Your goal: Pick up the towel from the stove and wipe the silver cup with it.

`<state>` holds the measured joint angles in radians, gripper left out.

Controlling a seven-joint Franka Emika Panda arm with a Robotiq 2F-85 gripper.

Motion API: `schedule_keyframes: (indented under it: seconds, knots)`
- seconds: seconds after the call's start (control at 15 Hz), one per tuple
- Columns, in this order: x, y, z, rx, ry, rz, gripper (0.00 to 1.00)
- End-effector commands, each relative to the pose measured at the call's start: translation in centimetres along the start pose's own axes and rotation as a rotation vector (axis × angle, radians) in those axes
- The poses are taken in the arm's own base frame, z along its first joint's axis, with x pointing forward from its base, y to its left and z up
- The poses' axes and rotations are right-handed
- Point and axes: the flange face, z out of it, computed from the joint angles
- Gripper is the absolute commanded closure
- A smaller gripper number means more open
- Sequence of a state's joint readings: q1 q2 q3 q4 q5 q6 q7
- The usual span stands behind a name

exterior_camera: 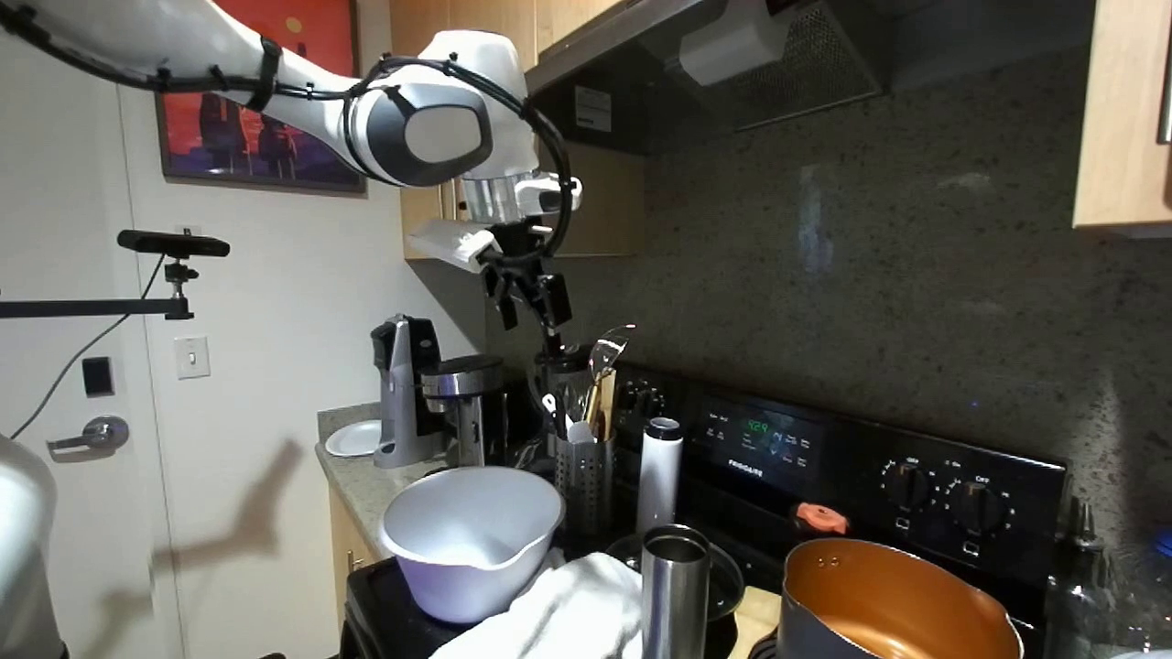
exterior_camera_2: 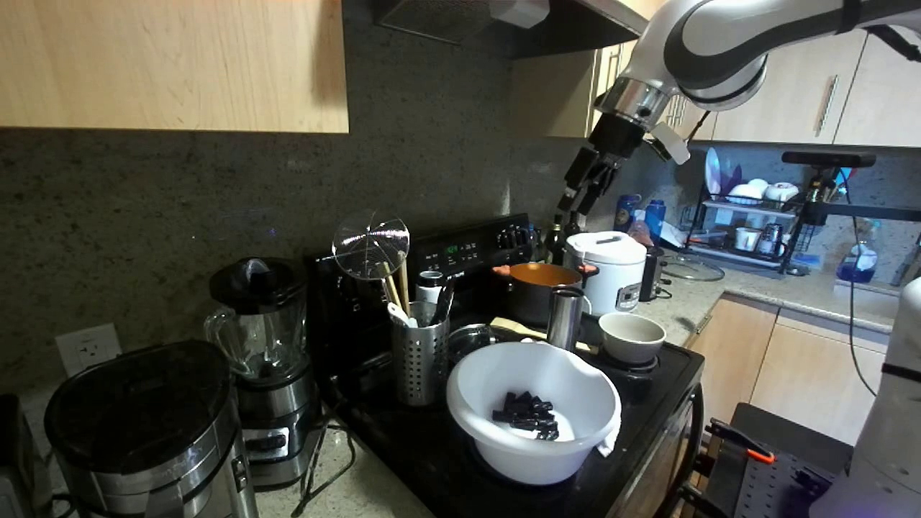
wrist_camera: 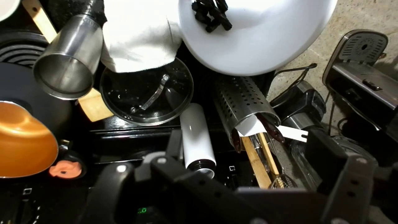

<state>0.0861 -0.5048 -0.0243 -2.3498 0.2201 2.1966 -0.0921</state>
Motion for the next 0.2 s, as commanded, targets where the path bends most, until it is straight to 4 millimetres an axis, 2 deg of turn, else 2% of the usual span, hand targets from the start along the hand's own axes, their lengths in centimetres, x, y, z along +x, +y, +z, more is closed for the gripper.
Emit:
schedule_keyframes:
  seconds: [0.0,0.13]
  knots:
    - [0.02,0.00,-0.04,0.000,-0.001,0.000,0.00]
    - [0.04,0.05,0.26,0.000,-0.007,0.001,0.00]
